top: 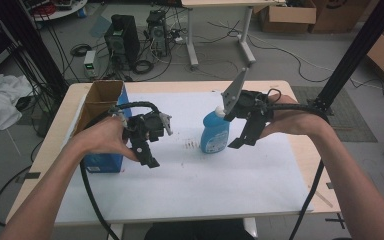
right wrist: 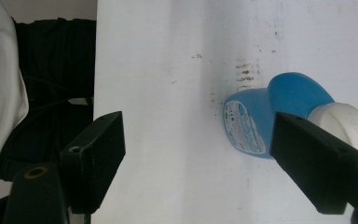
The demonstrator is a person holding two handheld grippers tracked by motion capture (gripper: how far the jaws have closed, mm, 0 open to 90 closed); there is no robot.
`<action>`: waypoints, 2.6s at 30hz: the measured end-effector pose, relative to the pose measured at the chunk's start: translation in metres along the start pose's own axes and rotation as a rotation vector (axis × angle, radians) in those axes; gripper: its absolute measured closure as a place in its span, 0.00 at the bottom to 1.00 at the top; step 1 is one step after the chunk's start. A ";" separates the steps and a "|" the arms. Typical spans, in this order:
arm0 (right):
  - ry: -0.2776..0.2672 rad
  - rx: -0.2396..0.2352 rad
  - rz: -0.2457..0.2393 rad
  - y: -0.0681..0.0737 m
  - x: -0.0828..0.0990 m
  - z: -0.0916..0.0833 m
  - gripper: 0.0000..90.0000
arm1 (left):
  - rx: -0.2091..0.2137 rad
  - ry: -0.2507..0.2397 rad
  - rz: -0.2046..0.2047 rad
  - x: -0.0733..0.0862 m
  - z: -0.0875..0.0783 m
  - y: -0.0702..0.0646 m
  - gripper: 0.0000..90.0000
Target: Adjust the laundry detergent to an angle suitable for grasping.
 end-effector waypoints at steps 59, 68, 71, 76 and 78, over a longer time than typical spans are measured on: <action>-0.002 0.011 0.007 -0.001 0.003 -0.002 0.20 | -0.206 -0.181 -0.306 -0.083 0.055 0.062 0.17; -0.002 0.008 0.007 0.000 0.002 -0.002 0.20 | -0.213 -0.252 -0.337 -0.105 0.061 0.073 0.17; -0.002 0.007 0.008 0.000 0.002 -0.002 0.20 | -0.234 -0.280 -0.347 -0.113 0.063 0.077 0.17; -0.002 0.006 0.008 0.000 0.003 -0.002 0.20 | -0.227 -0.325 -0.358 -0.121 0.068 0.080 0.18; -0.002 0.008 0.009 0.000 0.003 -0.003 0.20 | -0.227 -0.336 -0.363 -0.124 0.071 0.082 0.18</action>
Point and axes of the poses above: each handheld gripper's, and its own axes: z roughly forward along the jaws, x roughly out of its underside, y roughly to its left, the point moved 9 cm from there along z, roughly forward along the jaws, and after that the axes turned 5 degrees about -y, right-handed, at the moved point
